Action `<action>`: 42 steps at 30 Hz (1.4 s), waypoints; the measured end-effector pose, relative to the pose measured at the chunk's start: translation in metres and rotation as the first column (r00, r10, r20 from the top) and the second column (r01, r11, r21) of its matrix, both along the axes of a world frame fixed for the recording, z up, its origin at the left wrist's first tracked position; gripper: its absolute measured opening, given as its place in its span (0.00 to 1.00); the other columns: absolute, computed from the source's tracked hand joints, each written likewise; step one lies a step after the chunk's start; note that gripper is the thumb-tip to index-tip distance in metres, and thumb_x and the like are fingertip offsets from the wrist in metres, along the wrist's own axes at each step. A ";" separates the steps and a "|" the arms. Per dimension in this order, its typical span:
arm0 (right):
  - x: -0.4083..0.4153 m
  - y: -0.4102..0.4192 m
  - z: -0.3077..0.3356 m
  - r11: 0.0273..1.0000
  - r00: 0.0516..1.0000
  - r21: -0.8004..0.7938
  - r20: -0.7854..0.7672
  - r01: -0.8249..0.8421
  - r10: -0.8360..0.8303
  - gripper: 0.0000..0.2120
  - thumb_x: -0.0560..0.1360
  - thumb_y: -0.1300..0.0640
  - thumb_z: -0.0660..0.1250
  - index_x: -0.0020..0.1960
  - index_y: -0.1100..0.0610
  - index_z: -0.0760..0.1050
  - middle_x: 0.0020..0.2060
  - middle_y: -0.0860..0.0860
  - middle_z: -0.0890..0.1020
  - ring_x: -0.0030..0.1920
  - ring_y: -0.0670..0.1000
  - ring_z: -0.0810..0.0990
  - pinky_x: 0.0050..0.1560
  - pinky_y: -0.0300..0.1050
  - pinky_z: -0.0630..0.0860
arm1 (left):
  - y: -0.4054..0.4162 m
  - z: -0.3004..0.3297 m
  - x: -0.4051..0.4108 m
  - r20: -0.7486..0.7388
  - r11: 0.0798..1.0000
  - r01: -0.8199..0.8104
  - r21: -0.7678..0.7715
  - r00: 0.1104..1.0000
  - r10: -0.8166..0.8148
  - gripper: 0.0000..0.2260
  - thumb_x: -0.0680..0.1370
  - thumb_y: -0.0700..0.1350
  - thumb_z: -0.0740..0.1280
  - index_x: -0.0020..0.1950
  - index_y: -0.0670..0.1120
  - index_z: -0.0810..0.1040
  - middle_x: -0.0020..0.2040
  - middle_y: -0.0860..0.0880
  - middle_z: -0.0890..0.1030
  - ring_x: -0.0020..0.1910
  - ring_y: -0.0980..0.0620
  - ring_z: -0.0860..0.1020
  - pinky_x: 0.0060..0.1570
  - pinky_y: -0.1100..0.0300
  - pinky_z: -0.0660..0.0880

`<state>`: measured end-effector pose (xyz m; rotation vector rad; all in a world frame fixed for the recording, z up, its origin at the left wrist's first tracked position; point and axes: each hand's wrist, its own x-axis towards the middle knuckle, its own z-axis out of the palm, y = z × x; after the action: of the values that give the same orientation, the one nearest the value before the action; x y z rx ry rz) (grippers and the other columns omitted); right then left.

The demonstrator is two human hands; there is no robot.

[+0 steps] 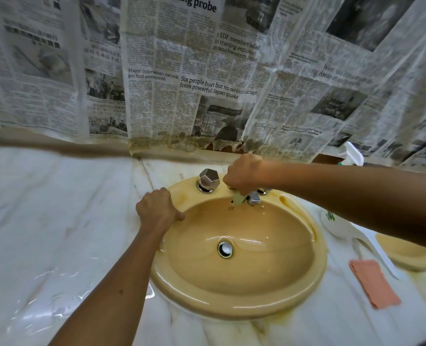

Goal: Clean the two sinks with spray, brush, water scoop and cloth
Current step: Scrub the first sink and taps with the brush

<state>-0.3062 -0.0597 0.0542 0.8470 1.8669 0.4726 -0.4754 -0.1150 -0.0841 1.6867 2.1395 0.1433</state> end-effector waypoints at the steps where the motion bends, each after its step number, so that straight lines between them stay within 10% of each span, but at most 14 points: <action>1: 0.006 -0.001 0.008 0.998 0.998 -0.033 -0.038 0.048 -0.050 0.10 0.76 0.51 0.69 0.48 0.57 0.74 0.37 0.49 0.77 0.35 0.48 0.74 0.26 0.41 0.68 | 0.000 0.000 0.000 0.000 1.000 0.002 0.003 1.000 -0.002 0.30 0.65 0.64 0.77 0.59 0.48 0.75 0.56 0.48 0.80 0.57 0.47 0.77 0.43 0.57 0.69; 4: 0.038 0.004 0.047 0.963 0.899 -0.102 -0.344 0.250 -0.270 0.09 0.76 0.49 0.69 0.46 0.54 0.79 0.40 0.49 0.81 0.38 0.46 0.75 0.35 0.38 0.69 | 0.000 0.001 0.000 -0.005 1.000 0.006 0.002 1.000 -0.006 0.31 0.65 0.64 0.77 0.59 0.48 0.76 0.56 0.48 0.80 0.57 0.47 0.78 0.43 0.58 0.69; 7: 0.101 0.003 0.057 0.895 0.576 -0.177 -0.710 0.410 -0.405 0.08 0.76 0.49 0.70 0.49 0.53 0.83 0.47 0.47 0.84 0.42 0.43 0.78 0.42 0.41 0.74 | 0.001 0.002 0.000 -0.015 1.000 0.006 -0.004 1.000 -0.006 0.31 0.64 0.65 0.77 0.59 0.48 0.76 0.55 0.49 0.80 0.57 0.47 0.78 0.43 0.58 0.69; 14: 0.164 -0.028 -0.015 0.693 -0.033 -0.443 -0.854 0.569 -0.519 0.05 0.72 0.52 0.75 0.37 0.46 0.85 0.37 0.48 0.85 0.41 0.50 0.80 0.43 0.49 0.75 | 0.005 -0.003 0.005 -0.053 0.999 -0.018 -0.026 0.998 0.017 0.31 0.63 0.64 0.78 0.58 0.48 0.76 0.53 0.48 0.81 0.55 0.46 0.79 0.43 0.58 0.71; 21: 0.169 -0.009 -0.015 0.780 0.034 -0.481 -0.843 0.400 -0.537 0.03 0.73 0.59 0.75 0.40 0.55 0.85 0.32 0.35 0.82 0.36 0.37 0.78 0.37 0.34 0.72 | 0.005 -0.005 0.010 -0.062 0.997 -0.068 -0.036 0.996 0.066 0.30 0.63 0.64 0.77 0.57 0.49 0.75 0.53 0.47 0.79 0.55 0.44 0.78 0.43 0.56 0.69; 33: 0.198 0.021 -0.035 0.848 0.008 -0.446 -0.884 0.286 -0.468 0.06 0.73 0.53 0.75 0.37 0.47 0.83 0.41 0.44 0.85 0.45 0.47 0.83 0.48 0.50 0.79 | 0.003 0.003 0.019 -0.057 0.987 -0.143 -0.069 0.989 0.139 0.30 0.60 0.64 0.77 0.54 0.51 0.73 0.49 0.50 0.76 0.49 0.47 0.74 0.42 0.55 0.69; 38: 0.192 0.023 -0.038 0.847 0.073 -0.498 -0.853 0.187 -0.517 0.03 0.71 0.51 0.75 0.40 0.49 0.86 0.35 0.48 0.85 0.37 0.52 0.80 0.36 0.51 0.75 | 0.001 0.001 0.024 -0.042 0.986 -0.156 -0.058 0.987 0.154 0.36 0.60 0.65 0.77 0.64 0.52 0.74 0.56 0.49 0.79 0.55 0.45 0.76 0.44 0.54 0.69; 42: 0.190 0.039 -0.044 0.842 -0.041 -0.455 -0.885 0.291 -0.464 0.02 0.72 0.52 0.75 0.41 0.49 0.86 0.40 0.46 0.86 0.40 0.49 0.83 0.43 0.52 0.81 | 0.002 0.004 0.028 -0.024 0.979 -0.197 -0.056 0.980 0.196 0.39 0.61 0.62 0.79 0.68 0.50 0.73 0.60 0.47 0.79 0.59 0.43 0.76 0.48 0.53 0.70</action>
<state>-0.1158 -0.0203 0.0106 1.8425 2.6103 -0.9537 -0.4471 -0.1133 -0.0801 1.4474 2.2989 0.1208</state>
